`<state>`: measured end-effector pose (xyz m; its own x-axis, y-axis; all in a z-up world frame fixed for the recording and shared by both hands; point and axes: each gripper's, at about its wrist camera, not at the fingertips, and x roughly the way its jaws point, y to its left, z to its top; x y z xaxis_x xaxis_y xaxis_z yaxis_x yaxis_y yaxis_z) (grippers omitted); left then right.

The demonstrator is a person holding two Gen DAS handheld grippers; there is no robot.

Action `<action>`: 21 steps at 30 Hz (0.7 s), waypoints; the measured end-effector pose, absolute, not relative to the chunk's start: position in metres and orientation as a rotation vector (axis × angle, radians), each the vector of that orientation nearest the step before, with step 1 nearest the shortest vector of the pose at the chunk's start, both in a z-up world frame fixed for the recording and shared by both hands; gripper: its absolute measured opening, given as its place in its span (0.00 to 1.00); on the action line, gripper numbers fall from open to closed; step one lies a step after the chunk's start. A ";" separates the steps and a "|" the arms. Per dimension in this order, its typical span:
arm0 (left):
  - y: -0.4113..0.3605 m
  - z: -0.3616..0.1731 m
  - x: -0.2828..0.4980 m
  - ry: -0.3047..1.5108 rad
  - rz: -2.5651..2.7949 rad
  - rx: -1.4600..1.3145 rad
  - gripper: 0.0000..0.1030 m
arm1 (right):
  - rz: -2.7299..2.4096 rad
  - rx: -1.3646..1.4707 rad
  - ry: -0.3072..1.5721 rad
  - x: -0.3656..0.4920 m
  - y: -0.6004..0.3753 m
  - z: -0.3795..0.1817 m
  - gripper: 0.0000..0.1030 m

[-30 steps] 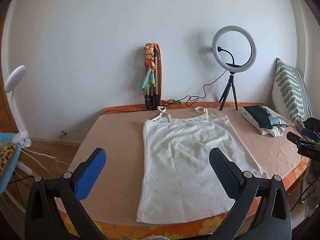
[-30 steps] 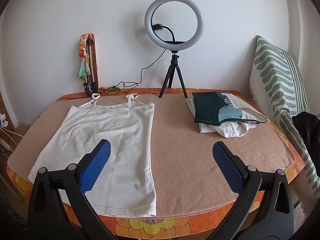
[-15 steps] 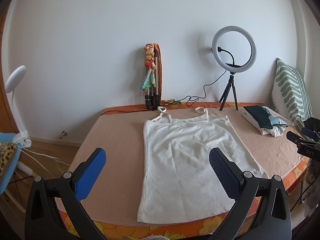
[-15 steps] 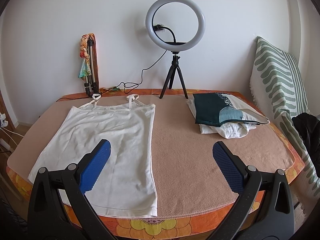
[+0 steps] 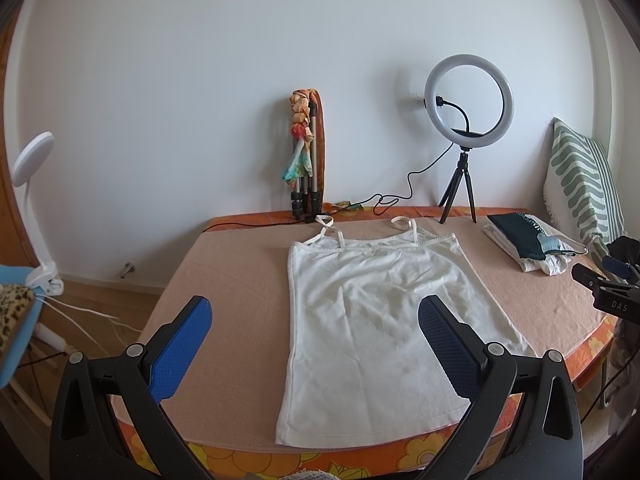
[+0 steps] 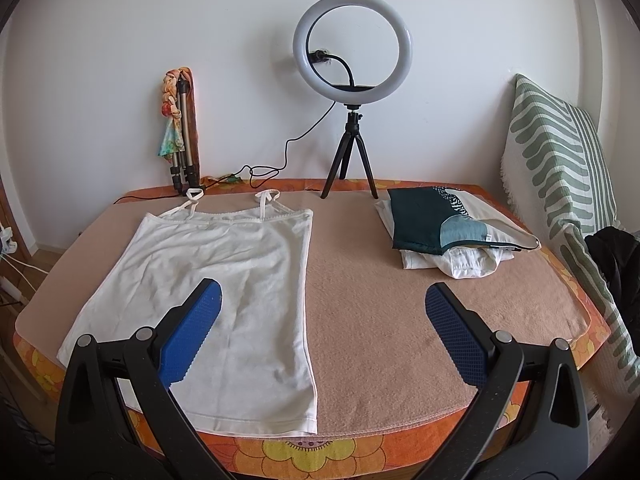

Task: Fold small clothes

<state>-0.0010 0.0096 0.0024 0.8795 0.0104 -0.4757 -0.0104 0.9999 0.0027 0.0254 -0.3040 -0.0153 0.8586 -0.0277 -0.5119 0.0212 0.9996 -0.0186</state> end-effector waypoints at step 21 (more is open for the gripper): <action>0.014 0.002 -0.001 0.500 0.014 -0.002 1.00 | -0.014 -0.009 0.544 0.029 -0.306 -0.017 1.00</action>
